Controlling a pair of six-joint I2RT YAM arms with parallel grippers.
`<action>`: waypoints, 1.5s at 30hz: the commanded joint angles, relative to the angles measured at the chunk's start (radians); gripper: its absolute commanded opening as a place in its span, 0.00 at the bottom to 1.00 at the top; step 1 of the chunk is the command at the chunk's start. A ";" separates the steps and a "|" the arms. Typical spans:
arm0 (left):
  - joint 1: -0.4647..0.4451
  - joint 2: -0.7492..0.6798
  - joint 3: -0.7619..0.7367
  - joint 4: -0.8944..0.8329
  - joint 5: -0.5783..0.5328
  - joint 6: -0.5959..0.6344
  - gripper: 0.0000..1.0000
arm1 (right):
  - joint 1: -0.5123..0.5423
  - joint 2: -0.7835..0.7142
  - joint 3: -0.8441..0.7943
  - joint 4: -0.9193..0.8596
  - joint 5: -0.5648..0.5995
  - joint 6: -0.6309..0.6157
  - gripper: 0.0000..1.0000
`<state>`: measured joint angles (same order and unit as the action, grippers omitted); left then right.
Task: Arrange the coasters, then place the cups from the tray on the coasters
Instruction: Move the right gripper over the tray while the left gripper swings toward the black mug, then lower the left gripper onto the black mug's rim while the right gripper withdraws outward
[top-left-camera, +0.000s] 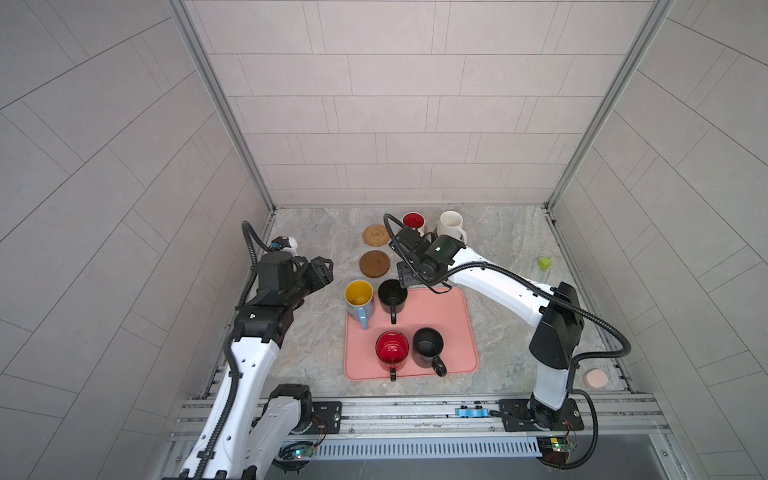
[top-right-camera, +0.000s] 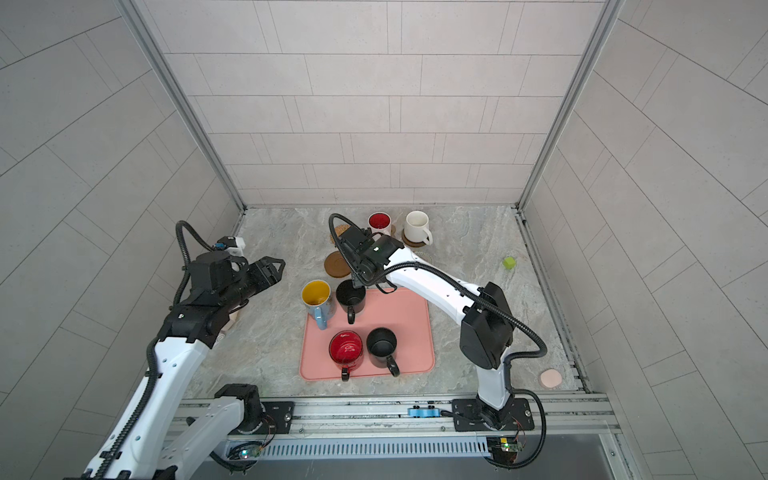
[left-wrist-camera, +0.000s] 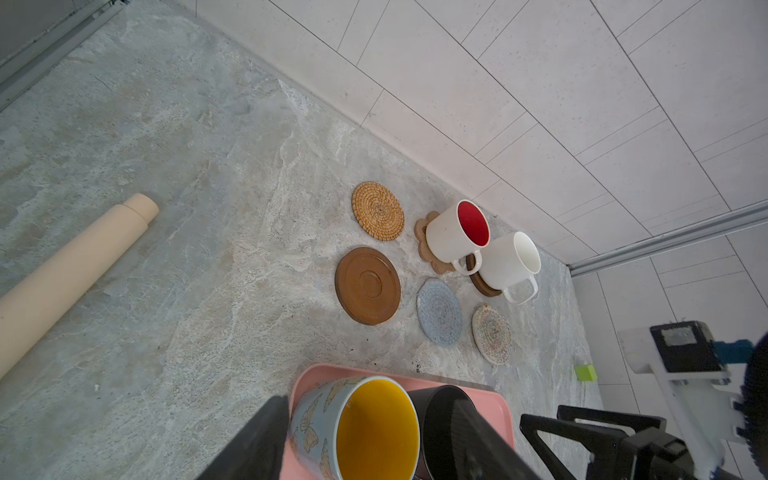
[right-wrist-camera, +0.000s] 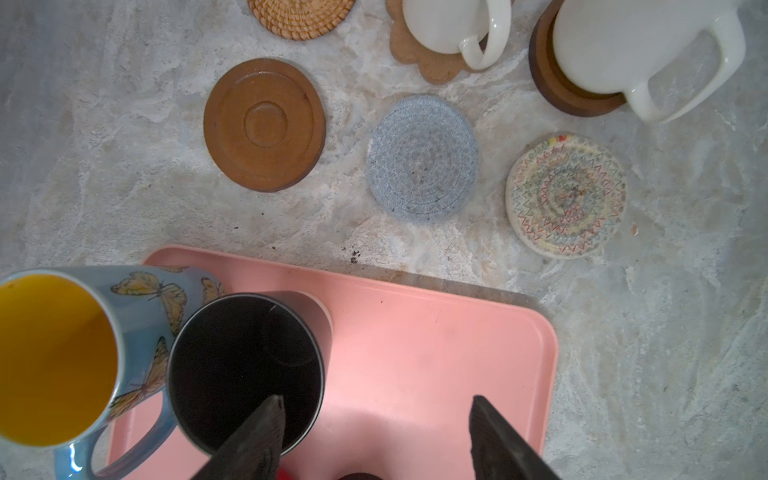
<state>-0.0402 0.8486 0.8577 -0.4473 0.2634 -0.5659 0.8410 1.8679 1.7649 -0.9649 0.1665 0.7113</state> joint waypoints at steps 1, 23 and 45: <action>0.004 -0.013 -0.011 -0.009 -0.008 0.000 0.70 | 0.041 -0.037 -0.009 -0.044 0.024 0.089 0.72; -0.009 -0.025 -0.012 -0.090 0.006 -0.005 0.70 | 0.132 -0.056 -0.055 -0.063 0.059 0.158 0.69; -0.737 0.304 0.162 -0.320 -0.257 -0.217 0.63 | -0.102 -0.453 -0.414 -0.026 0.123 0.165 0.69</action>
<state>-0.7567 1.1107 0.9806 -0.7273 0.0418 -0.7292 0.7605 1.4906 1.3914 -0.9916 0.2565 0.8528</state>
